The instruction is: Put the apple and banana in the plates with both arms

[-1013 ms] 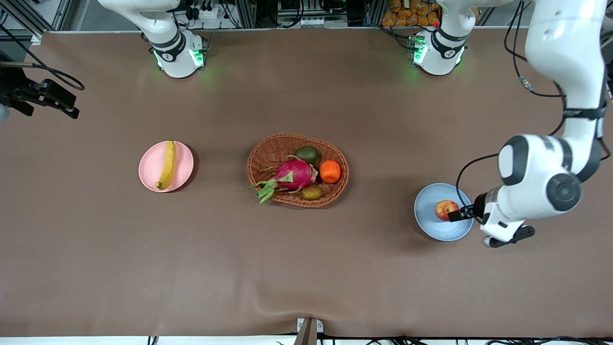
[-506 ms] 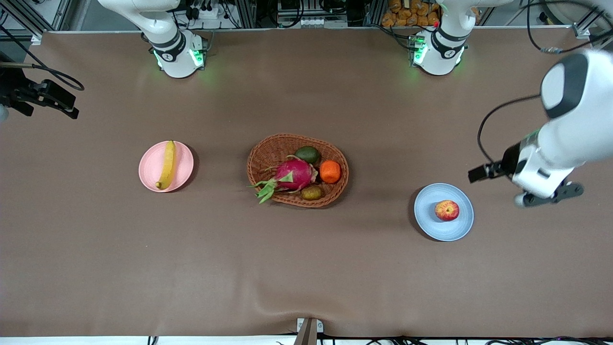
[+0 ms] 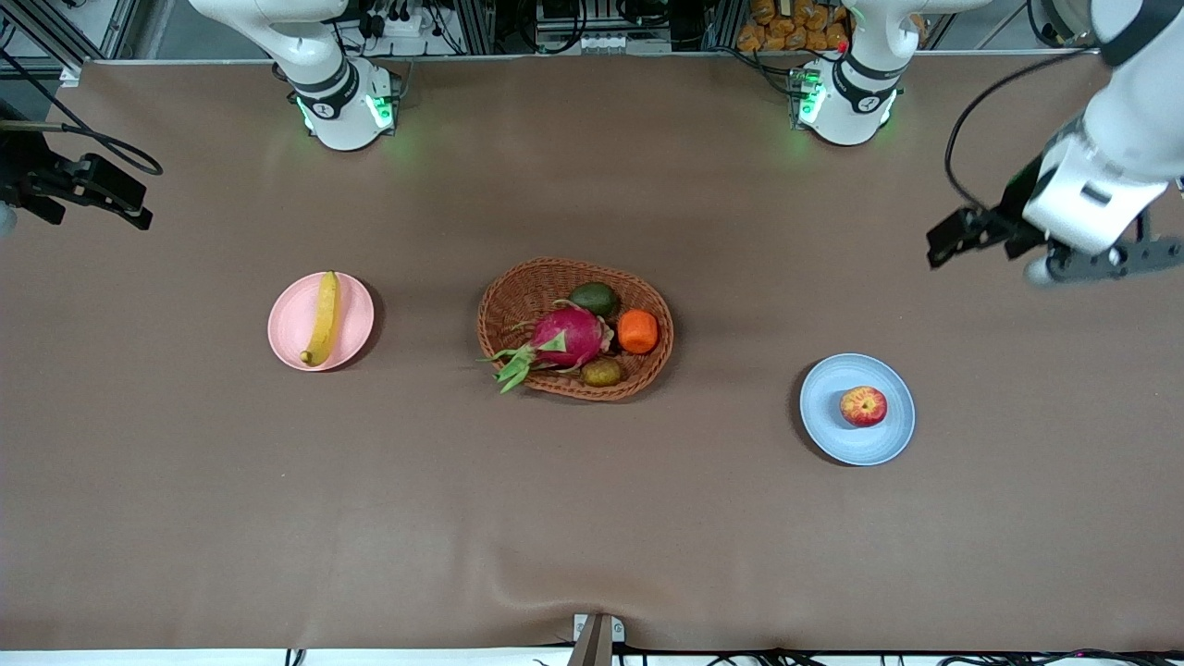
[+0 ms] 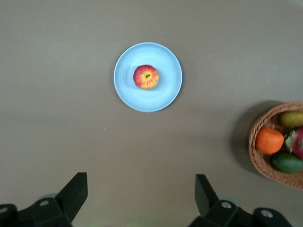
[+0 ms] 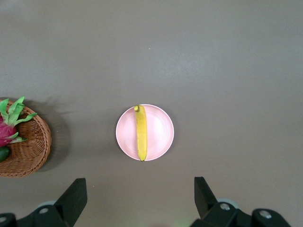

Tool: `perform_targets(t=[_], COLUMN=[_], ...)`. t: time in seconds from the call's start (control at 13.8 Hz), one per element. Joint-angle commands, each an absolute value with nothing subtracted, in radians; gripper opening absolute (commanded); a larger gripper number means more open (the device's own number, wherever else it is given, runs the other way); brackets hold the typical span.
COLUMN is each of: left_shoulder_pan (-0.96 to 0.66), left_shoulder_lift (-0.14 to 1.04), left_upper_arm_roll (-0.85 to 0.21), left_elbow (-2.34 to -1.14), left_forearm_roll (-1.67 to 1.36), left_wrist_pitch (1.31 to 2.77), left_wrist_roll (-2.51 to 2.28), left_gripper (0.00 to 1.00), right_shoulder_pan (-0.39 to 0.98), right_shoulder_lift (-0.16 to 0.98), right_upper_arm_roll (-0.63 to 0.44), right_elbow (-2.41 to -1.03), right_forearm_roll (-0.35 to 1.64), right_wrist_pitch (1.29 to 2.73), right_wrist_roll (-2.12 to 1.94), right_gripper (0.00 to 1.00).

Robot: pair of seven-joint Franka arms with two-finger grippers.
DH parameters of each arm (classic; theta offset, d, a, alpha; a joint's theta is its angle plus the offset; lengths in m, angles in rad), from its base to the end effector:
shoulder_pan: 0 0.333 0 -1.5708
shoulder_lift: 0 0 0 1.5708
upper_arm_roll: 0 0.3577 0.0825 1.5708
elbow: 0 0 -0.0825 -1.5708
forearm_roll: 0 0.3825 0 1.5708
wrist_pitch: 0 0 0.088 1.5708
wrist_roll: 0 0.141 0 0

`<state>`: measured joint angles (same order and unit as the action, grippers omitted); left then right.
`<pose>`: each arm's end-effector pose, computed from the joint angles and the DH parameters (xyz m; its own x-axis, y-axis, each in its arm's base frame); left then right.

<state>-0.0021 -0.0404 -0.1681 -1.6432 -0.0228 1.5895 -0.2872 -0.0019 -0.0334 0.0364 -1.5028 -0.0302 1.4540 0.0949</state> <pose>0.5306 -0.0963 0.6215 0.9929 0.1174 -0.0178 0.1176 -0.9930 0.0114 0.5283 0.0141 0.6718 0.9979 -0.0639 -0.0123 -0.0634 -0.9975 0.0326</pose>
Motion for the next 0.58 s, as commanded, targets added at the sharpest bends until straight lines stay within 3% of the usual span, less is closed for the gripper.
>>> perform_targets(t=[0.0,0.51], left_shoulder_pan=[0.011,0.012], left_shoulder_lift=[-0.110,-0.160], left_upper_arm_roll=[-0.169,-0.153], left_elbow=[-1.680,-1.629], left_forearm_roll=[-0.012,-0.009], left_wrist_pitch=[1.543,1.419], left_wrist_roll=[-0.255,-0.187], left_gripper=[1.00,1.00], right_shoulder_pan=[-0.006,-0.008], right_shoulder_lift=[-0.026,-0.026], right_upper_arm_roll=[0.037,0.037], right_elbow=[-1.488,-1.488], right_forearm_roll=[-0.017,-0.017], right_wrist_pitch=[1.442,1.443], right_wrist_roll=[0.100,0.100], right_gripper=[1.00,1.00])
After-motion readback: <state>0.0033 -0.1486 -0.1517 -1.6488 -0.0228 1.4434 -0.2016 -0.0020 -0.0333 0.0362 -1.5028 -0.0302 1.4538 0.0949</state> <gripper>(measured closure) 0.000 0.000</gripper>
